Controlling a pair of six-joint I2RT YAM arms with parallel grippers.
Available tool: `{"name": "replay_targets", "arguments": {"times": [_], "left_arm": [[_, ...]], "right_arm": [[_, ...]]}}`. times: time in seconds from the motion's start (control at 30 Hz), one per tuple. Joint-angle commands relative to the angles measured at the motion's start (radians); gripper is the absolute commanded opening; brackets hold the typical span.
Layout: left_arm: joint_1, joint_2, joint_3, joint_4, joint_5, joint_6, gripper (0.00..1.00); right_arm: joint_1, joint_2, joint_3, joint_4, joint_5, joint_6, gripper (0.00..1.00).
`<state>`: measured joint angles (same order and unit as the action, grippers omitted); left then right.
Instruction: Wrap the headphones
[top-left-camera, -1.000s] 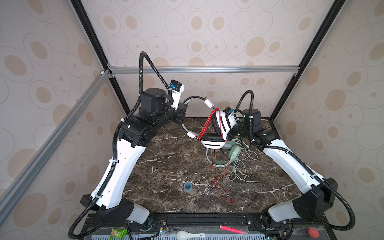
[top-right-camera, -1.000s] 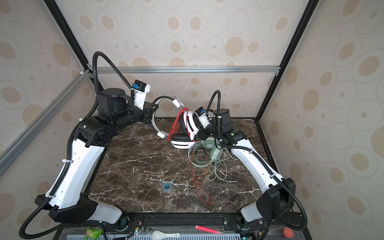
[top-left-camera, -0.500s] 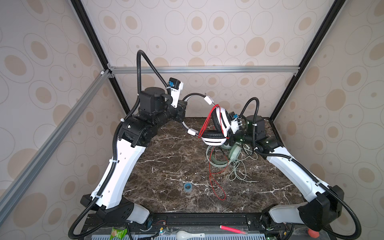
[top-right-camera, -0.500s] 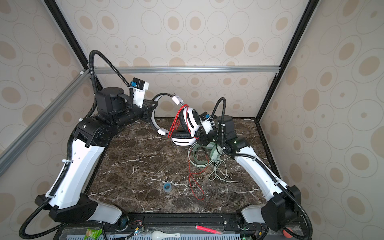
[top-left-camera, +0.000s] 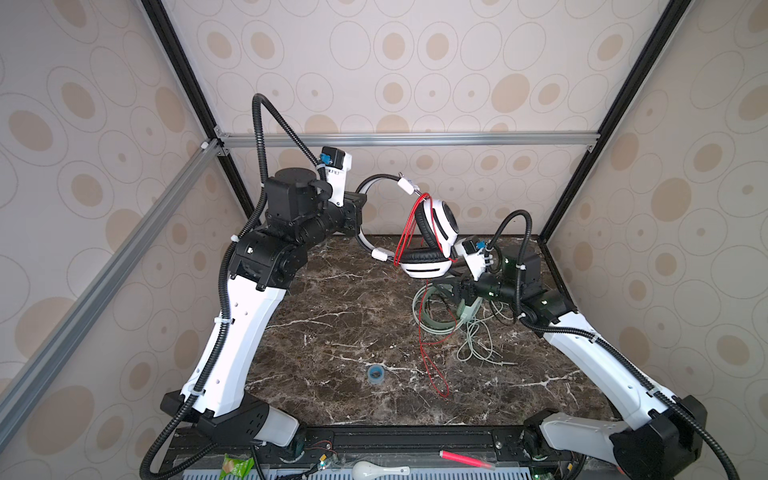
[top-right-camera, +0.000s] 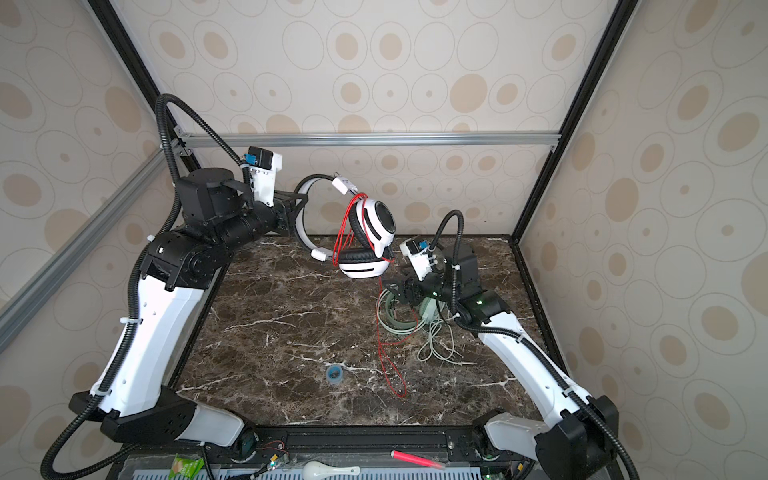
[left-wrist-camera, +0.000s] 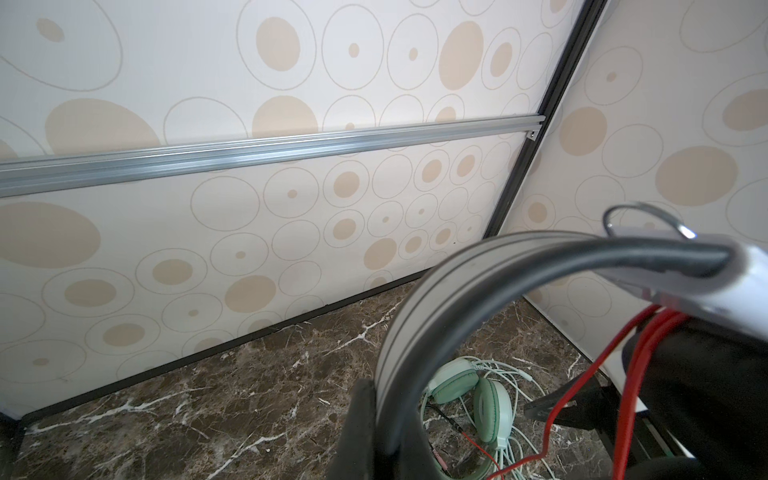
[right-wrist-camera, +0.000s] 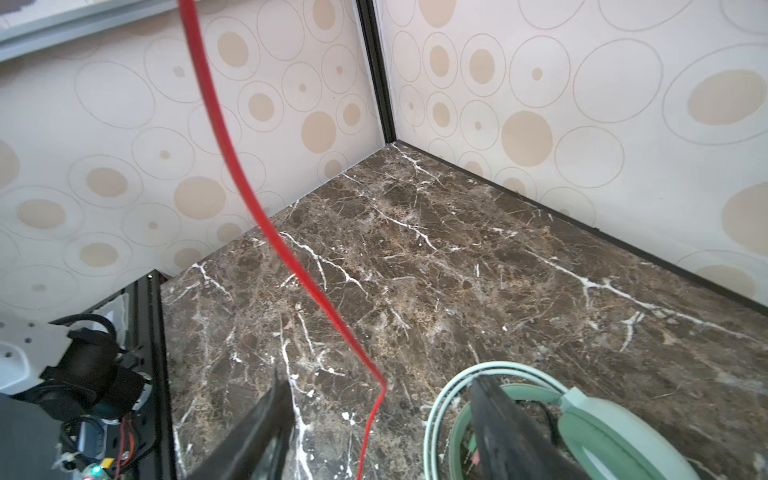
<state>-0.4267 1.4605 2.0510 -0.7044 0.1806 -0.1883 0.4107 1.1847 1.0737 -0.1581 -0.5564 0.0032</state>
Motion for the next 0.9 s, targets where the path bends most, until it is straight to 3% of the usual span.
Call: {"name": "replay_targets", "arguments": {"times": [0.0,0.27,0.63,0.87], "left_arm": [[0.017,-0.014,0.072,0.092,0.055,-0.081,0.00],[0.023,-0.005,0.079,0.103,0.076,-0.108,0.00],[0.028,0.006,0.084,0.125,0.090,-0.137,0.00],[0.027,0.009,0.079,0.140,0.088,-0.152,0.00]], "right_arm": [[-0.007,-0.044,-0.037,0.078,-0.049,0.042,0.75],[-0.006,-0.020,-0.089,0.239,-0.040,0.077,0.80],[-0.009,0.220,0.004,0.450,-0.065,0.090,0.80],[-0.007,0.367,0.019,0.588,-0.132,0.181,0.78]]}}
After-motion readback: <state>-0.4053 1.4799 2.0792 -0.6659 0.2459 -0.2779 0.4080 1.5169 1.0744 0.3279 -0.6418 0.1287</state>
